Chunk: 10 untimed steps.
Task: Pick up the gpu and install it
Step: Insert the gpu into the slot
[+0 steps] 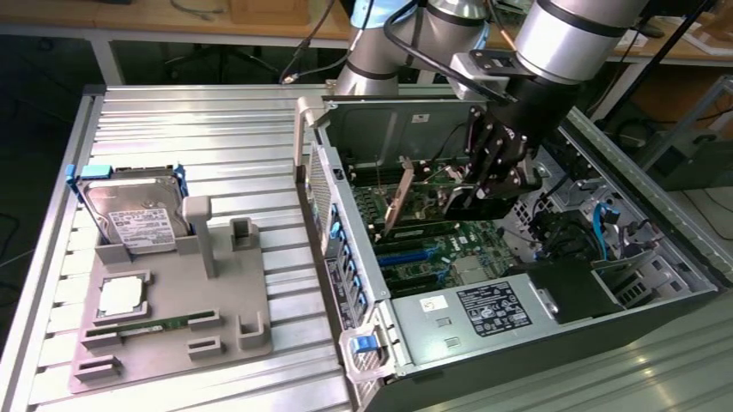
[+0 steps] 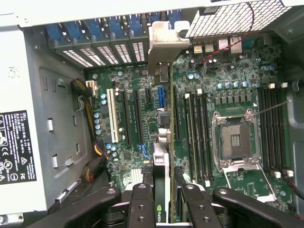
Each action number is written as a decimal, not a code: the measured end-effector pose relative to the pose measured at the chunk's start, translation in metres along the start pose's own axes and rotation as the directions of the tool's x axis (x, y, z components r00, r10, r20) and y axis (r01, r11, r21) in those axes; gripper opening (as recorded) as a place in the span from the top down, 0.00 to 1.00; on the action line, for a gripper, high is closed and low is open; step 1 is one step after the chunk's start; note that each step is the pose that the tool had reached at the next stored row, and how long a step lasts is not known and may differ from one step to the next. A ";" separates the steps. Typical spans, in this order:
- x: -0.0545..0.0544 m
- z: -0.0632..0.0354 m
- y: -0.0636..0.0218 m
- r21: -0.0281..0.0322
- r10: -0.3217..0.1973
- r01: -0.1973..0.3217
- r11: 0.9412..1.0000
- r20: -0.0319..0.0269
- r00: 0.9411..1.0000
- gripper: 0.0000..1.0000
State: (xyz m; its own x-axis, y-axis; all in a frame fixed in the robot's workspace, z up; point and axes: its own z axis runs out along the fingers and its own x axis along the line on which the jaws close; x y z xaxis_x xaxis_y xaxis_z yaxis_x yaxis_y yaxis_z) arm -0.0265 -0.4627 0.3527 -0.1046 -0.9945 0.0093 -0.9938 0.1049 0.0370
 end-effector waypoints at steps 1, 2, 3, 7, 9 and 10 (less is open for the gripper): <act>0.000 0.0003 0.0000 0.000 0.000 0.000 1.000 0.000 1.000 0.73; 0.000 0.0005 0.0000 0.000 0.000 0.000 1.000 0.000 1.000 0.73; 0.000 0.0007 0.0000 0.000 0.000 0.000 1.000 0.000 1.000 0.73; 0.000 0.0019 -0.0001 0.000 0.000 0.000 1.000 0.000 1.000 0.73; 0.000 0.0024 -0.0001 0.000 0.000 0.000 1.000 0.000 1.000 0.73; 0.000 0.0026 -0.0001 0.000 0.000 0.000 1.000 0.000 1.000 0.73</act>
State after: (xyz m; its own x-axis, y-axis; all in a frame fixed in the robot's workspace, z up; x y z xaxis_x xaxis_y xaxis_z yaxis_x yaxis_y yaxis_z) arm -0.0265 -0.4626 0.3501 -0.1046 -0.9945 0.0093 -0.9938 0.1049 0.0370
